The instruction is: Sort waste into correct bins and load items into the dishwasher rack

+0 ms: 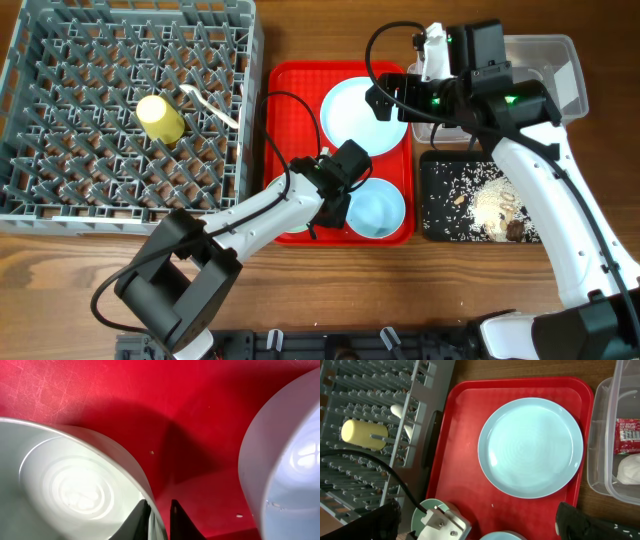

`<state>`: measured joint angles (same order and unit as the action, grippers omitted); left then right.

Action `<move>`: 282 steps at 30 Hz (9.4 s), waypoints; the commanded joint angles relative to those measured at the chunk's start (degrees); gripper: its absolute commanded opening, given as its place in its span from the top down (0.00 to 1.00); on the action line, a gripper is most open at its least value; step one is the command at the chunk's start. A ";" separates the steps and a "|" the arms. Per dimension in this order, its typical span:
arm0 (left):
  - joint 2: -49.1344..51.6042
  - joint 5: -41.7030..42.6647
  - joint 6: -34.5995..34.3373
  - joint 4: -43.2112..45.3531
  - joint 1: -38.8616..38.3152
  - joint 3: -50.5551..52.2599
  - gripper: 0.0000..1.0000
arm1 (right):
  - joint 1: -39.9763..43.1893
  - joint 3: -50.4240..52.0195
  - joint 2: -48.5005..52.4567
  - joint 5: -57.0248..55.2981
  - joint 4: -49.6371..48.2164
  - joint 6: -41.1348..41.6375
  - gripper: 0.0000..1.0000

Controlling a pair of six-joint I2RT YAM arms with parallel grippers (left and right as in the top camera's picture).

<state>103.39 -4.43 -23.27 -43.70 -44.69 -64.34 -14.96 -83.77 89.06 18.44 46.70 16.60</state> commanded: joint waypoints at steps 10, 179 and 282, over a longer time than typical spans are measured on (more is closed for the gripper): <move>-2.91 -0.13 -0.35 -0.22 -0.22 -0.94 0.87 | -0.07 0.11 0.74 0.92 -0.15 0.33 0.00; 6.05 65.18 -42.49 78.84 64.74 -17.35 0.01 | -0.07 0.11 0.74 0.92 -0.15 0.35 0.00; 27.69 94.82 13.81 19.17 55.39 -42.18 0.96 | -0.07 0.11 0.76 0.92 -0.15 0.35 0.00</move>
<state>129.03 87.61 -6.66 -25.19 11.86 -105.75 -14.96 -83.74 89.06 18.46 46.70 16.62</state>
